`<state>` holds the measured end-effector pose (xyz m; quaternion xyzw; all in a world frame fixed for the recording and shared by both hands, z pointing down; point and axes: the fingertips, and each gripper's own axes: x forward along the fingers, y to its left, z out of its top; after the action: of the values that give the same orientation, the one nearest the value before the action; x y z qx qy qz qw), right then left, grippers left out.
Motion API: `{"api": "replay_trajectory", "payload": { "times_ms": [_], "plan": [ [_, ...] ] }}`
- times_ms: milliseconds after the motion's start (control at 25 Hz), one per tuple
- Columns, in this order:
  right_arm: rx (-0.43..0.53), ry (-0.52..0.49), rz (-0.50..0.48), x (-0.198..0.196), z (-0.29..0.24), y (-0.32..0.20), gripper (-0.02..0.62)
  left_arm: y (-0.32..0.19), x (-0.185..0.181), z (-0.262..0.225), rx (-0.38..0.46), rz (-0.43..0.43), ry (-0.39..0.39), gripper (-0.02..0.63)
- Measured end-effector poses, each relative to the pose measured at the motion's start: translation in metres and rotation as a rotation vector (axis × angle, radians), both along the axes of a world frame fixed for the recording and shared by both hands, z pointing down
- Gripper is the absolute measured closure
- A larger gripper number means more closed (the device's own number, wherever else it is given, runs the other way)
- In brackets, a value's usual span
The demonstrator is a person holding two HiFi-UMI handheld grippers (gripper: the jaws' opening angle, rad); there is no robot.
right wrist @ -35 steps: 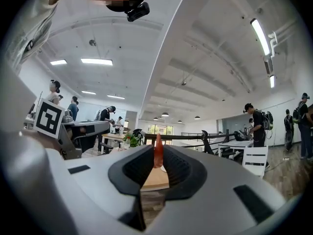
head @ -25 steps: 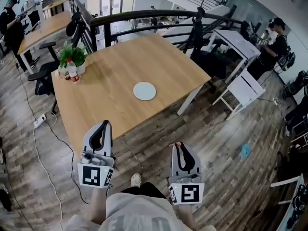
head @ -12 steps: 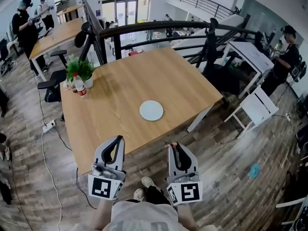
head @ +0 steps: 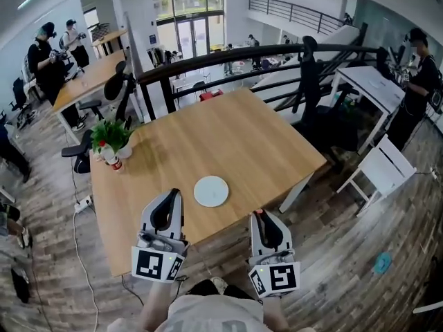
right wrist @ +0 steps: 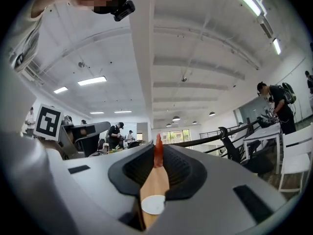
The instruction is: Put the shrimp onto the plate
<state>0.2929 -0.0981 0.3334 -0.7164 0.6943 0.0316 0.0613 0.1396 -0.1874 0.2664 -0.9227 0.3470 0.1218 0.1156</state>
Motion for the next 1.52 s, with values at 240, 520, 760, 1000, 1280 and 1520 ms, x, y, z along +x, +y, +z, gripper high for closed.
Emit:
{"api": "replay_trajectory", "payload": {
  "times_ms": [240,520,760,1000,1280,1520],
  "plan": [
    [0.0,-0.027,-0.143,0.002,0.008,-0.028,0.531,-0.012,0.021,0.012,-0.023,-0.002,-0.022,0.597],
    [-0.059,0.021,-0.133,0.019,0.012,-0.069,0.531,-0.047,0.037,0.015,-0.019,-0.01,0.0,0.597],
    [-0.073,0.111,-0.17,0.008,0.007,-0.122,0.531,-0.087,0.032,0.019,-0.003,-0.028,-0.002,0.597],
    [-0.202,0.151,-0.231,-0.003,0.046,-0.167,0.531,-0.101,0.032,0.042,-0.049,-0.02,-0.026,0.597],
    [-0.403,0.094,-0.323,-0.018,0.128,-0.225,0.531,-0.12,0.01,0.065,-0.123,-0.075,-0.051,0.597],
    [-0.649,0.097,-0.362,-0.029,0.214,-0.258,0.531,-0.14,-0.016,0.073,-0.154,-0.13,-0.048,0.597]
  ]
}}
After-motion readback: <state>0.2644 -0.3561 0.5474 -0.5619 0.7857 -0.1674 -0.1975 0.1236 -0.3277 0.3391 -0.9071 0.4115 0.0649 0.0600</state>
